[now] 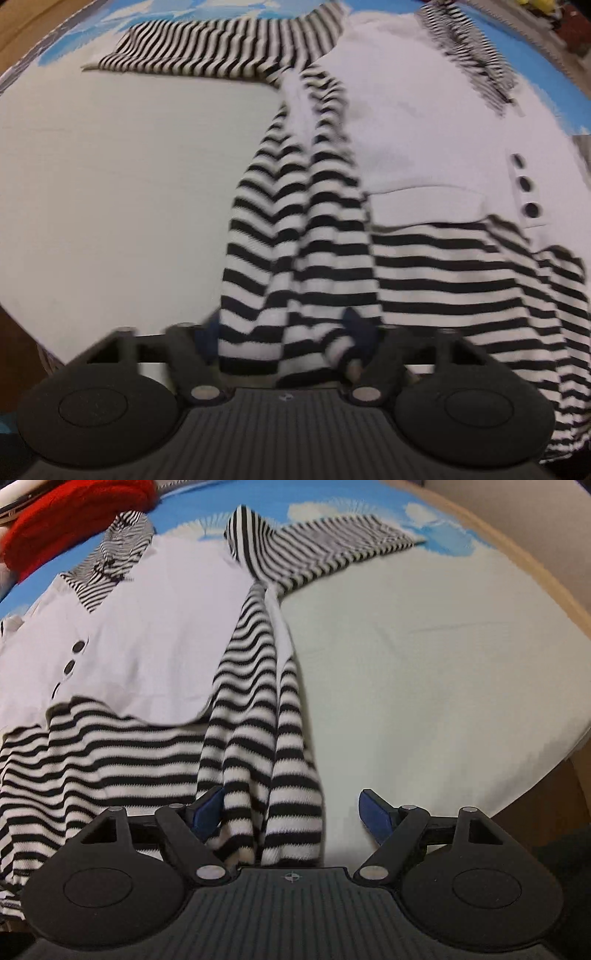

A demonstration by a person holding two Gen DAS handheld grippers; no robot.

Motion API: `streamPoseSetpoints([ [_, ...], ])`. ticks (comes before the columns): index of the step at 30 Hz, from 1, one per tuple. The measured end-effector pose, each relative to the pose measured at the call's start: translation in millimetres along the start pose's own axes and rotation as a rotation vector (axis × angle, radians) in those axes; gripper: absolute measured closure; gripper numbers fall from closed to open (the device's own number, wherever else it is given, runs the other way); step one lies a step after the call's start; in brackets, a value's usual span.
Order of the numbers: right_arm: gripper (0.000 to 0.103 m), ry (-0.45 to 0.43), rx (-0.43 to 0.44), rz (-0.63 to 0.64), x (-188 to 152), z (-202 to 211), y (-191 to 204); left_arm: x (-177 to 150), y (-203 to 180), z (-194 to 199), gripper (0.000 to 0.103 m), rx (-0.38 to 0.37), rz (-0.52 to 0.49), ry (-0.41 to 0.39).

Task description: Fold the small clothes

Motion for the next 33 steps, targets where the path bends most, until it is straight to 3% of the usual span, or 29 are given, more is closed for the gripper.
streamPoseSetpoints([
  [1, 0.033, 0.01, 0.01, -0.002, -1, -2, 1, 0, -3, 4, 0.077, -0.011, -0.018, -0.012],
  [3, 0.062, 0.026, 0.026, 0.003, -3, -5, 2, -2, -5, 12, 0.087, -0.007, -0.036, -0.03],
  [4, 0.087, 0.018, 0.032, 0.011, -3, -5, 3, -4, -4, 18, 0.091, -0.003, -0.038, -0.043],
  [5, 0.095, -0.004, 0.015, 0.035, -1, -2, 4, -5, -4, 22, 0.092, -0.009, -0.036, -0.052],
  [7, 0.097, -0.051, -0.051, 0.078, 3, 4, 0, -10, -3, 34, 0.093, -0.035, -0.028, -0.069],
  [9, 0.097, -0.06, -0.076, 0.035, 5, 2, -12, -15, 1, 40, 0.094, -0.056, -0.02, -0.066],
  [11, 0.097, -0.043, -0.077, -0.01, 6, -5, -19, -21, 6, 33, 0.093, -0.029, -0.039, -0.022],
  [12, 0.097, -0.035, -0.075, -0.003, 5, -8, -18, -25, 10, 27, 0.089, -0.004, -0.042, 0.015],
  [14, 0.095, -0.021, -0.075, 0.06, 3, -12, -8, -27, 19, 23, 0.073, 0.027, -0.009, 0.039],
  [15, 0.093, -0.03, -0.087, 0.097, 3, -10, -3, -23, 22, 28, 0.067, 0.042, 0.005, 0.015],
  [16, 0.081, -0.048, -0.104, 0.124, 5, -6, -1, -18, 23, 38, 0.066, 0.049, 0.015, -0.027],
  [17, 0.064, -0.074, -0.126, 0.142, 7, 0, -1, -14, 22, 49, 0.064, 0.054, 0.008, -0.076],
  [19, 0.046, -0.165, -0.149, 0.146, 14, 17, -1, -8, 12, 72, 0.064, 0.039, -0.044, -0.171],
  [21, 0.045, -0.248, -0.139, 0.149, 20, 34, 0, -7, -4, 88, 0.063, -0.014, -0.097, -0.237],
  [23, 0.04, -0.267, -0.109, 0.168, 20, 39, 3, -10, -22, 93, 0.063, -0.046, -0.164, -0.262],
  [25, 0.037, -0.193, -0.07, 0.19, 14, 26, 7, -17, -34, 78, 0.062, -0.054, -0.213, -0.19],
  [28, 0.037, 0.027, -0.086, 0.218, -11, -12, 4, -34, -31, 39, 0.062, 0.021, -0.221, 0.003],
  [30, 0.035, 0.008, -0.083, 0.174, -9, -10, -1, -32, -32, 46, 0.062, 0.031, -0.226, -0.018],
  [33, 0.034, -0.042, -0.088, 0.191, -1, -3, -2, -30, -39, 63, 0.058, 0.07, -0.286, -0.111],
])
Point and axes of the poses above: each gripper's, at about its wrist camera, not at the fingertips, and z roughly against the way its jaws point, y to its left, x to its top, the point moved 9 cm from there along -z, roughly the way its jaws point, and after that the axes turned 7 degrees about y, right-handed, at the moved point
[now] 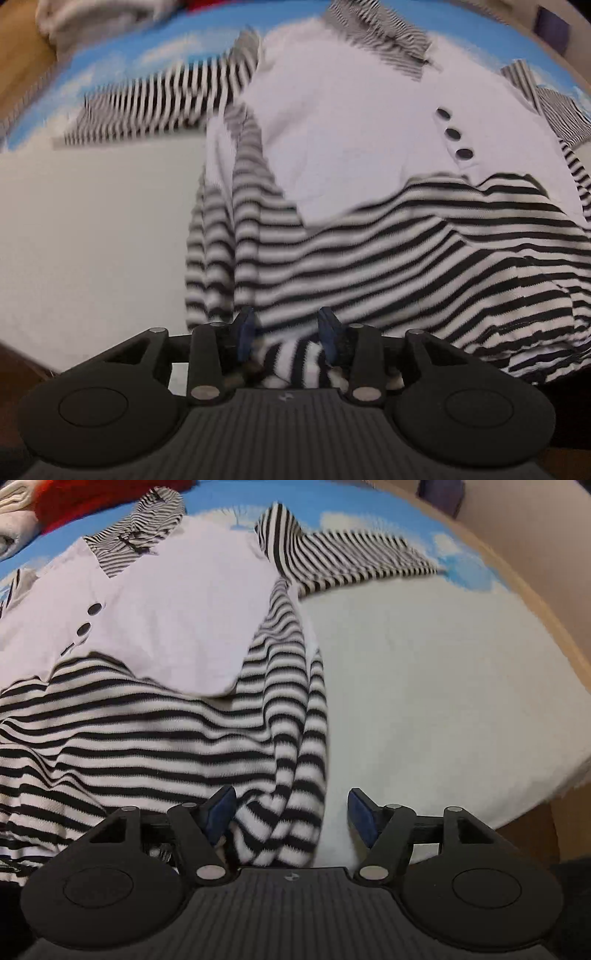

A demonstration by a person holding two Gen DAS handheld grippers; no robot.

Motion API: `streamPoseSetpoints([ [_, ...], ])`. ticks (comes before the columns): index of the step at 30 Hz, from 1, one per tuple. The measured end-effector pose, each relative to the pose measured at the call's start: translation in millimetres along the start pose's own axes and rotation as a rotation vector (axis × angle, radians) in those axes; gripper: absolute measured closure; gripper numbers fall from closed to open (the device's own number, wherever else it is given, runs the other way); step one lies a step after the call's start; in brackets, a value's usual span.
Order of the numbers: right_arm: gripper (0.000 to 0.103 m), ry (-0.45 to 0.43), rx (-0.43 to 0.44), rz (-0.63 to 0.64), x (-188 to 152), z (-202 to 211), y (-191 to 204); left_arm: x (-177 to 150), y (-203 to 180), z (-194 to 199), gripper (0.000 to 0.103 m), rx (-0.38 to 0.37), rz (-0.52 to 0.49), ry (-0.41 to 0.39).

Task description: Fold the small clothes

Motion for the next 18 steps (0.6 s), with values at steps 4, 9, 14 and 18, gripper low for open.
streamPoseSetpoints([
  [4, 0.034, 0.058, -0.006, -0.032, -5, -11, -7, -7, 4, -13, 0.057, 0.014, 0.011, 0.063],
  [9, 0.038, -0.16, -0.019, -0.036, 19, 34, -13, 2, 5, 23, 0.052, -0.022, 0.051, -0.068],
  [14, 0.038, -0.374, 0.049, -0.07, 45, 90, -23, 36, 5, 46, 0.052, 0.005, 0.062, -0.221],
  [18, 0.039, -0.499, 0.08, -0.083, 70, 130, -41, 50, 10, 59, 0.027, 0.015, 0.104, -0.308],
])
Point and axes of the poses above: each gripper's, at about its wrist camera, not at the fingertips, and z roughly against the way its jaws point, y to its left, x to its top, the point moved 9 cm from there along -z, roughly the way its jaws point, and after that the axes turned 7 degrees about y, right-handed, at the moved point
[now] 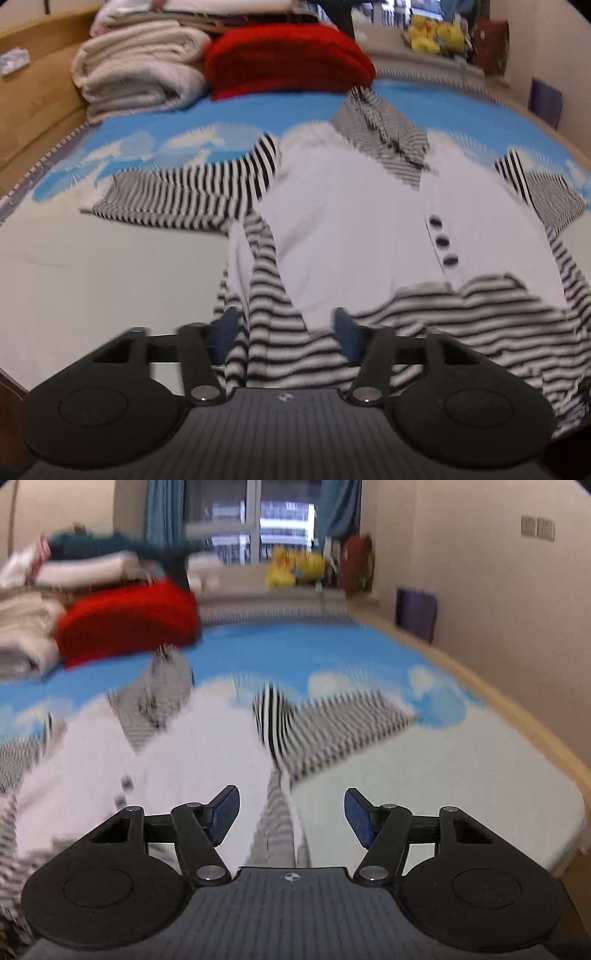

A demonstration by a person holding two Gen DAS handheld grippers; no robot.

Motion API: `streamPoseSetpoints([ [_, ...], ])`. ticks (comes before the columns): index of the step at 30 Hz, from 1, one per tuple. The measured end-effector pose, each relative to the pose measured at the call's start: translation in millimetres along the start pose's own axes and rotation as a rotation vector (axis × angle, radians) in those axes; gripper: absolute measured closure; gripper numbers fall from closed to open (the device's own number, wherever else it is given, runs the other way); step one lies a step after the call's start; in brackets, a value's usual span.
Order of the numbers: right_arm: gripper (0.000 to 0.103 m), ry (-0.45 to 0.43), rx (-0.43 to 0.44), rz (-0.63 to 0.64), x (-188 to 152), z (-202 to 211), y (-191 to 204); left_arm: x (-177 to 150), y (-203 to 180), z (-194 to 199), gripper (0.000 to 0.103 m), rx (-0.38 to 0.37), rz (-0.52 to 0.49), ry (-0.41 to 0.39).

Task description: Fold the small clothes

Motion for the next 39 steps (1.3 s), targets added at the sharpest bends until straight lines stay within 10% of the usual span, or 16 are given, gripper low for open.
streamPoseSetpoints([
  [7, 0.037, -0.2, 0.04, -0.004, 67, 23, -35, 22, -1, 18, 0.022, 0.021, 0.008, -0.161],
  [12, 0.037, -0.129, 0.196, -0.171, 60, 5, -36, 27, -8, 16, 0.022, 0.02, -0.01, -0.182],
  [22, 0.037, -0.178, 0.178, 0.073, 62, 5, 15, 35, -11, 12, 0.018, 0.092, -0.039, -0.252],
  [26, 0.037, -0.174, 0.167, 0.032, 63, 2, 8, 46, 10, 16, 0.018, 0.039, 0.099, -0.182],
  [30, 0.037, -0.187, 0.175, -0.022, 67, -1, -4, 94, 47, 25, 0.018, 0.071, 0.185, -0.081],
  [39, 0.036, -0.181, 0.217, -0.112, 68, -6, -6, 210, 124, -3, 0.035, 0.15, 0.267, -0.276],
])
Point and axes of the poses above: each gripper's, at about its wrist camera, not at the fingertips, and z roughly against the way its jaws point, y to its left, x to its top, the point moved 9 cm from there along -z, roughly the way its jaws point, and after that the axes turned 7 degrees about y, right-handed, at the moved point
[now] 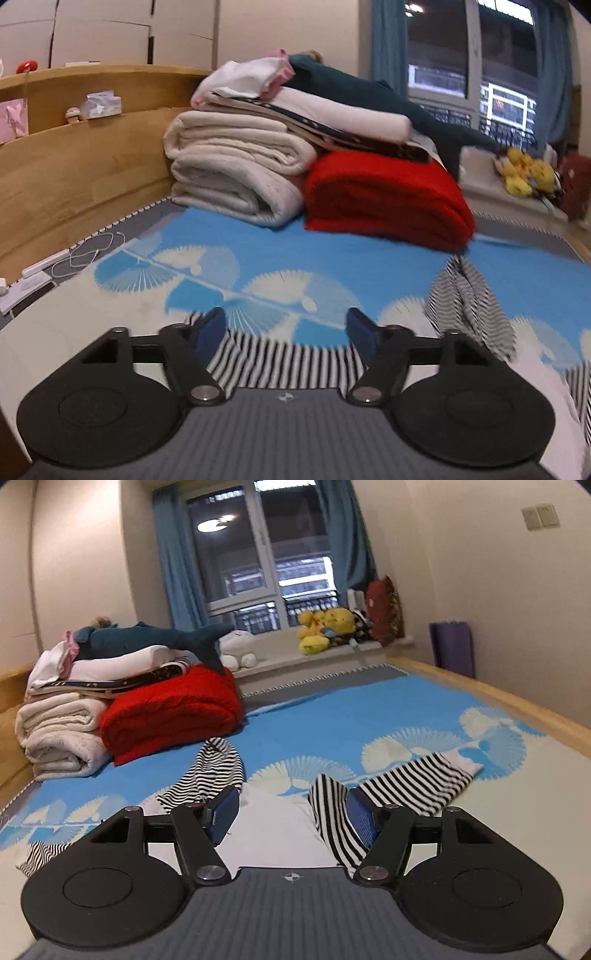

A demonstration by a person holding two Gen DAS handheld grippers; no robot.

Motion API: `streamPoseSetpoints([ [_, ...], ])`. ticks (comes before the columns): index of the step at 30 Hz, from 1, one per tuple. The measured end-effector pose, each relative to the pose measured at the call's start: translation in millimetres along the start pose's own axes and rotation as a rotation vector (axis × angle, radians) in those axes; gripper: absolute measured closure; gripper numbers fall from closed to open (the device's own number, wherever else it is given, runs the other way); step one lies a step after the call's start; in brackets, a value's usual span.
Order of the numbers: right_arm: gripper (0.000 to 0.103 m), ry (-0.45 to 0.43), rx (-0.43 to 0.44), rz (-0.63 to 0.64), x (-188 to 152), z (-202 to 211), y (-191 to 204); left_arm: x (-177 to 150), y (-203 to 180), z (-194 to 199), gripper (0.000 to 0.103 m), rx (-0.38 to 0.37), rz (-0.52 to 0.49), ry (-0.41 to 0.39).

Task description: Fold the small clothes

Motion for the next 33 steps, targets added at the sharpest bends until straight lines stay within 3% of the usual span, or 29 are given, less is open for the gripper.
streamPoseSetpoints([
  [4, 0.036, -0.003, -0.011, 0.088, -2, -1, 10, 10, 16, -54, 0.053, -0.005, -0.02, -0.007],
  [8, 0.035, 0.01, -0.042, 0.161, -4, -5, 16, 6, 39, -102, 0.054, -0.034, 0.059, 0.075],
  [16, 0.035, 0.052, -0.116, 0.239, -9, -21, 23, -41, 81, -173, 0.054, 0.063, 0.058, 0.184],
  [20, 0.034, 0.045, -0.106, 0.247, -5, -23, 35, -66, 109, -198, 0.053, 0.088, 0.068, 0.222],
  [28, 0.033, 0.06, -0.101, 0.3, -5, -27, 51, -113, 184, -245, 0.053, 0.101, 0.358, 0.389],
  [33, 0.033, 0.095, -0.124, 0.295, -8, -32, 48, -113, 196, -258, 0.054, 0.043, 0.477, 0.358],
])
Point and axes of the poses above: each gripper's, at about its wrist camera, not at the fingertips, and z roughly against the way its jaws point, y to its left, x to its top, the point moved 9 cm from there along -z, roughly the way its jaws point, and after that the axes turned 7 degrees about y, right-handed, at the moved point
